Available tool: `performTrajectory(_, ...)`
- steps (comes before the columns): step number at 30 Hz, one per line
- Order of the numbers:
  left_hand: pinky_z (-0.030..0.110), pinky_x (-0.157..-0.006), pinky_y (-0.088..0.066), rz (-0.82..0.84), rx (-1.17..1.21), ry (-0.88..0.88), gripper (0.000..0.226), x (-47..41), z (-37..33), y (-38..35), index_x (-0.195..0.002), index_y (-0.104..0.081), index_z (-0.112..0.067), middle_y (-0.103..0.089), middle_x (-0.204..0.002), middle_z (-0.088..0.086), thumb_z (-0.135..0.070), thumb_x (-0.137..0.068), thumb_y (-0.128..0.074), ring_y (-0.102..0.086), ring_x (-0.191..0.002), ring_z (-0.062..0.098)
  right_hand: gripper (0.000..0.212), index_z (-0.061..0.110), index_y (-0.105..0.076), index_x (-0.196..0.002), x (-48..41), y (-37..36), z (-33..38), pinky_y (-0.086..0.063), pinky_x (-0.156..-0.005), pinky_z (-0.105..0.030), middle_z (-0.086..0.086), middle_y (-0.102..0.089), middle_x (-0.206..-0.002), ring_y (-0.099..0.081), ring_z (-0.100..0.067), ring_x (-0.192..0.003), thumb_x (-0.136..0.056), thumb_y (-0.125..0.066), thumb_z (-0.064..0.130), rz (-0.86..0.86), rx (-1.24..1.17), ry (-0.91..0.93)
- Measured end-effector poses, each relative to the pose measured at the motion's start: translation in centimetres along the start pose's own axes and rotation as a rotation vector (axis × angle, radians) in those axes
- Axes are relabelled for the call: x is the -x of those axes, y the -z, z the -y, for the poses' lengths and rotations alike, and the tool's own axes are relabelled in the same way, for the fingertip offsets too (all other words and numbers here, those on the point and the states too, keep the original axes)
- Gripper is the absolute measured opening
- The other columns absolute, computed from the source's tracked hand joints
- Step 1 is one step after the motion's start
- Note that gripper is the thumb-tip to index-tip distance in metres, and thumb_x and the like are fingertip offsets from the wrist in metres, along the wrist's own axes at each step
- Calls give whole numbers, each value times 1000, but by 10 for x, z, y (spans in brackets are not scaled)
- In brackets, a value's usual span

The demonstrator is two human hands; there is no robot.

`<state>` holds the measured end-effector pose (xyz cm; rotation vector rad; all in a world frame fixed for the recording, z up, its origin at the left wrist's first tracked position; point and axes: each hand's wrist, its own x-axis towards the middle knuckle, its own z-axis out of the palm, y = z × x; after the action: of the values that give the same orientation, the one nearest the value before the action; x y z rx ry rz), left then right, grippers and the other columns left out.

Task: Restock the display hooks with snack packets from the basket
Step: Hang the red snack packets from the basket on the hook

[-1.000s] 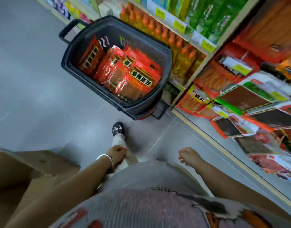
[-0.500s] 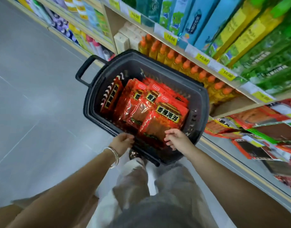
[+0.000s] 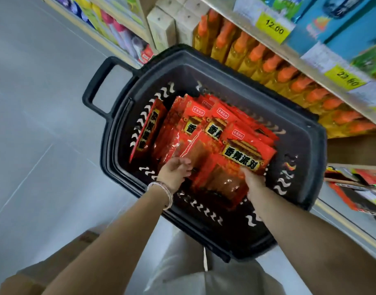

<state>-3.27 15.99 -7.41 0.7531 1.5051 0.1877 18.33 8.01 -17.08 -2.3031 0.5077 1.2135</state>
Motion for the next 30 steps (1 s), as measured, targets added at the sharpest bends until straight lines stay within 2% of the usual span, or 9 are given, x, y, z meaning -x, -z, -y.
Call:
performTrajectory(4,21,-76,-49,-64,-19,22,12,-10,1,4,-93,-59,-19,-67,-101,2,-12,-94,-50,-63,-84,10,53,5,-53,-117,7,5,-7,-45,-80,-33,-4,-60,-105,-60,-29,-102,-81,-71,40,-152,71,172)
performTrajectory(8,29,-84,-50,-48,-43,53,13,-10,1,2,-104,-58,-17,-66,-108,4,-15,-92,-55,-64,-88,11,22,12,-51,-98,41,16,-9,-39,-58,-24,4,-55,-80,-57,-21,-81,-95,-53,34,-26,121,536)
performTrajectory(11,33,-94,-47,-62,-91,25,23,-8,-1,1,-110,-55,-25,-63,-106,-9,-25,-88,-61,-61,-96,9,26,16,-56,-112,67,24,-4,-48,-80,-22,1,-62,-106,-58,-15,-96,-98,-47,35,98,47,558)
performTrajectory(14,11,-81,-41,84,-67,-59,47,-8,-12,3,-120,-46,-35,-55,-101,-28,-40,-80,-69,-52,-90,-16,15,31,-65,-103,87,27,5,-46,-93,-34,5,-67,-112,-62,-12,-103,-95,-53,35,259,-38,486)
performTrajectory(18,36,-97,-46,201,-115,33,72,-8,-23,7,-120,-57,-21,-68,-107,-3,-62,-62,-69,-64,-99,16,11,36,-69,-98,101,19,22,-50,-93,-44,4,-71,-108,-65,-21,-104,-90,-62,35,476,-184,272)
performTrajectory(20,31,-78,-53,78,-165,37,51,-9,-25,10,-101,-64,-24,-70,-93,-4,-61,-66,-69,-66,-86,16,21,31,-62,-111,98,10,29,-47,-96,-44,0,-63,-122,-61,-22,-110,-91,-59,38,467,-167,239)
performTrajectory(24,14,-47,-37,-236,-261,-75,21,-16,-22,23,-84,-57,-28,-60,-73,-13,-47,-81,-65,-56,-63,3,15,21,-51,-111,78,-4,34,-47,-85,-31,-5,-60,-114,-61,-16,-95,-98,-49,29,412,-175,258)
performTrajectory(27,21,-56,-41,-329,-325,-71,12,-22,-11,34,-92,-54,-30,-55,-73,-16,-38,-86,-61,-57,-66,9,35,11,-46,-130,49,-9,33,-45,-99,-38,-8,-55,-127,-56,-22,-111,-97,-50,24,296,-119,242)
performTrajectory(30,34,-77,-51,-292,-312,-21,11,-30,-1,35,-98,-53,-30,-63,-87,-3,-32,-88,-57,-63,-84,26,50,12,-46,-135,29,-17,32,-44,-103,-46,-13,-50,-136,-52,-29,-120,-90,-61,24,167,-68,246)
